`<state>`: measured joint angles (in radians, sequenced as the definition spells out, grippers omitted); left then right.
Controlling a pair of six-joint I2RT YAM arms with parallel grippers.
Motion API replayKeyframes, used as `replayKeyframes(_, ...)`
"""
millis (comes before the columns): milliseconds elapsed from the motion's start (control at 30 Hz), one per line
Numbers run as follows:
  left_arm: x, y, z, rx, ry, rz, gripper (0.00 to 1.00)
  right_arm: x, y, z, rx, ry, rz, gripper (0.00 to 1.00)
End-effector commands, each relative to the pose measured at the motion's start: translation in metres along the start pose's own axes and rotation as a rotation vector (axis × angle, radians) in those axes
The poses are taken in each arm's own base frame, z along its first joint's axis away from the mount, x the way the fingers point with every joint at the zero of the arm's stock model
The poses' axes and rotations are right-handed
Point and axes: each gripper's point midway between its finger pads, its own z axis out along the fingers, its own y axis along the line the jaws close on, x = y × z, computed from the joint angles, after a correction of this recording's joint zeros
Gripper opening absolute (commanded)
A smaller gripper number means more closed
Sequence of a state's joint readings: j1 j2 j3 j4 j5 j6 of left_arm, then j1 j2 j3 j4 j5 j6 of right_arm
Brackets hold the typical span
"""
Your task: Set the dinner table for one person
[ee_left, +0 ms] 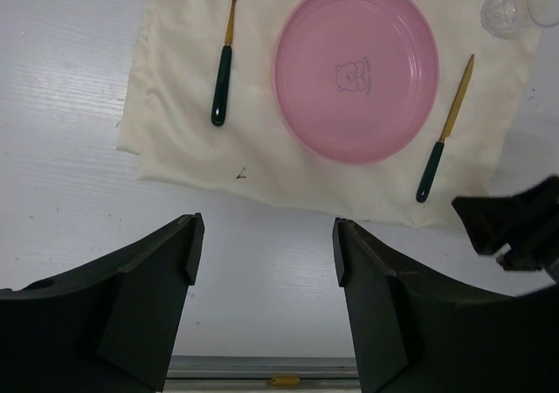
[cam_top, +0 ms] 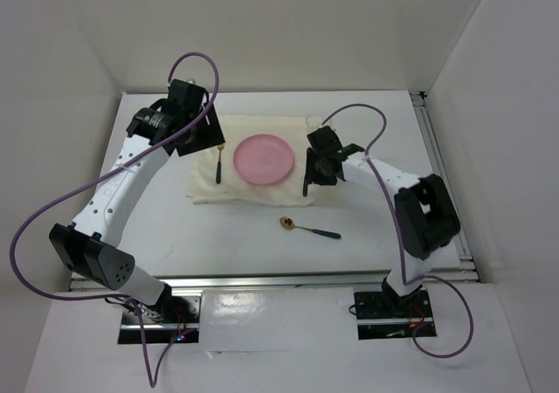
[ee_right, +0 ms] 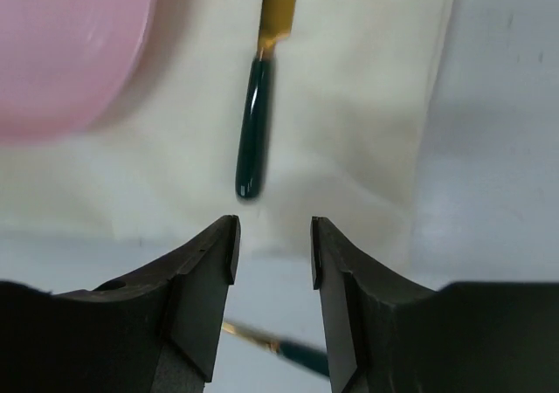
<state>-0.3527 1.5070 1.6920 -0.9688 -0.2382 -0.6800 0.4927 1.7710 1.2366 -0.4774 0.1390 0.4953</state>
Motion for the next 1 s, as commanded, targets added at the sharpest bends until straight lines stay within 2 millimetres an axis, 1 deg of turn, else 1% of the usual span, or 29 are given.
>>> replayKeyframes(0,-0.004,-0.002,-0.003,0.023,-0.022,0.016,0.78,0.015,0.017,-0.049,-0.122,-0.071,-0.179,0.49)
replayKeyframes(33,-0.004,-0.002,-0.003,0.023,-0.022,0.016,0.78,0.024,0.019,-0.059,-0.144,-0.068,-0.211,0.49)
replayKeyframes(67,-0.001,-0.001,-0.001,0.018,-0.014,0.018,0.78,0.050,0.012,-0.057,-0.134,-0.004,-0.252,0.49)
replayKeyframes(100,-0.001,-0.001,-0.001,0.018,-0.014,0.018,0.78,0.066,0.016,-0.060,-0.143,0.023,-0.297,0.47)
replayKeyframes(133,-0.001,0.000,-0.001,0.018,-0.014,0.027,0.78,0.077,0.015,-0.062,-0.144,0.043,-0.334,0.47)
replayKeyframes(167,-0.001,0.000,-0.001,0.018,-0.014,0.027,0.78,0.093,0.007,-0.060,-0.119,0.084,-0.355,0.47)
replayKeyframes(200,-0.001,0.000,-0.001,0.018,-0.014,0.027,0.78,0.102,0.008,-0.061,-0.123,0.102,-0.400,0.47)
replayKeyframes(233,-0.001,0.000,-0.001,0.018,-0.014,0.027,0.78,0.105,0.005,-0.060,-0.120,0.109,-0.420,0.47)
replayKeyframes(267,-0.001,0.000,-0.001,0.018,-0.014,0.027,0.78,0.112,0.005,-0.055,-0.113,0.134,-0.445,0.49)
replayKeyframes(300,-0.001,0.000,-0.001,0.018,-0.014,0.027,0.78,0.118,0.004,-0.053,-0.123,0.162,-0.467,0.53)
replayKeyframes(367,-0.001,0.000,-0.001,0.018,-0.014,0.027,0.78,0.120,0.006,-0.049,-0.108,0.181,-0.491,0.57)
replayKeyframes(433,-0.002,0.001,-0.001,0.011,-0.020,0.027,0.78,0.124,0.004,-0.047,-0.104,0.203,-0.542,0.57)
replayKeyframes(500,-0.005,0.003,-0.005,0.006,-0.035,0.024,0.78,0.132,-0.003,-0.044,-0.081,0.255,-0.588,0.57)
replayKeyframes(533,-0.005,0.003,-0.005,0.006,-0.035,0.024,0.78,0.131,-0.004,-0.044,-0.077,0.267,-0.599,0.58)
replayKeyframes(567,-0.005,0.003,-0.005,0.006,-0.035,0.024,0.78,0.134,-0.009,-0.042,-0.051,0.294,-0.617,0.58)
replayKeyframes(600,-0.003,0.004,-0.005,0.001,-0.028,0.026,0.78,0.134,-0.009,-0.042,-0.052,0.295,-0.628,0.58)
replayKeyframes(633,-0.003,0.004,-0.005,0.001,-0.028,0.026,0.78,0.138,-0.014,-0.041,-0.045,0.318,-0.657,0.58)
replayKeyframes(700,-0.003,0.004,-0.005,0.001,-0.028,0.026,0.78,0.140,-0.012,-0.041,-0.065,0.327,-0.667,0.58)
replayKeyframes(733,-0.003,0.004,-0.005,0.001,-0.028,0.026,0.78,0.138,-0.009,-0.040,-0.071,0.314,-0.665,0.58)
replayKeyframes(767,-0.003,0.004,-0.005,0.001,-0.028,0.026,0.78,0.143,-0.013,-0.036,-0.065,0.328,-0.667,0.57)
replayKeyframes(800,-0.003,0.004,-0.005,0.001,-0.028,0.026,0.78,0.142,-0.009,-0.035,-0.081,0.321,-0.663,0.56)
replayKeyframes(833,-0.003,0.004,-0.005,0.001,-0.028,0.026,0.78,0.148,-0.014,-0.032,-0.074,0.343,-0.679,0.55)
replayKeyframes(867,-0.002,0.003,-0.005,0.009,-0.023,0.027,0.78,0.150,-0.014,-0.027,-0.071,0.349,-0.679,0.52)
replayKeyframes(900,-0.005,0.001,-0.007,0.015,-0.031,0.024,0.78,0.155,-0.011,-0.027,-0.094,0.369,-0.685,0.48)
replayKeyframes(967,-0.005,0.001,-0.007,0.015,-0.031,0.024,0.78,0.159,-0.010,-0.026,-0.116,0.388,-0.694,0.42)
